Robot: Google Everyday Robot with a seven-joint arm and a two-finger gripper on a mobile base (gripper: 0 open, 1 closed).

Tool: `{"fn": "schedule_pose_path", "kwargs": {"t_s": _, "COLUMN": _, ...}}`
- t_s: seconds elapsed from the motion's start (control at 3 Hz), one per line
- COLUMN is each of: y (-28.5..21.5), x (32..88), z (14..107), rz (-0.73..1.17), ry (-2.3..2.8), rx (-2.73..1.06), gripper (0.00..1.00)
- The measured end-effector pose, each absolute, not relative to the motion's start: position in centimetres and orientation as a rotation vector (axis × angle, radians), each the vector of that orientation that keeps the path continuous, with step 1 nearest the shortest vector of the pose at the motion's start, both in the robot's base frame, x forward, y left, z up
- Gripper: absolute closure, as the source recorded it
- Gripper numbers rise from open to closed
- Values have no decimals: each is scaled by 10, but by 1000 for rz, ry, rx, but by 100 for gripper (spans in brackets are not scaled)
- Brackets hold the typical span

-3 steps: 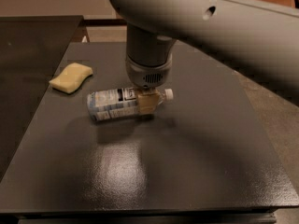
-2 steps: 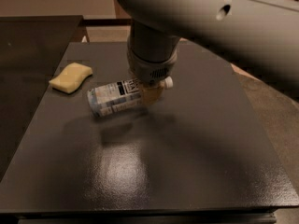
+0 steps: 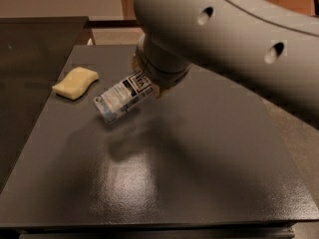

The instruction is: Place blue plastic bottle upright

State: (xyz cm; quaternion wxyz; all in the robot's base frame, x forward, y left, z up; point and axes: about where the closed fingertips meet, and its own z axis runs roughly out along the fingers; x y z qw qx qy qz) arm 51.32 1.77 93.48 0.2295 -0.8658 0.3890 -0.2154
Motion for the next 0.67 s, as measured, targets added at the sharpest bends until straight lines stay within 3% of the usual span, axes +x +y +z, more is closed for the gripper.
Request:
{"fn": "schedule_pose_path", "kwargs": {"t_s": 0.33, "y": 24, "x": 520, "z": 949, "rz": -809, "ry": 796, "rx": -2389, "gripper": 100}}
{"fn": "schedule_pose_path", "kwargs": {"t_s": 0.67, "y": 36, "x": 526, "z": 962, "rz": -844, "ry": 735, "rx": -2339, "gripper": 100}}
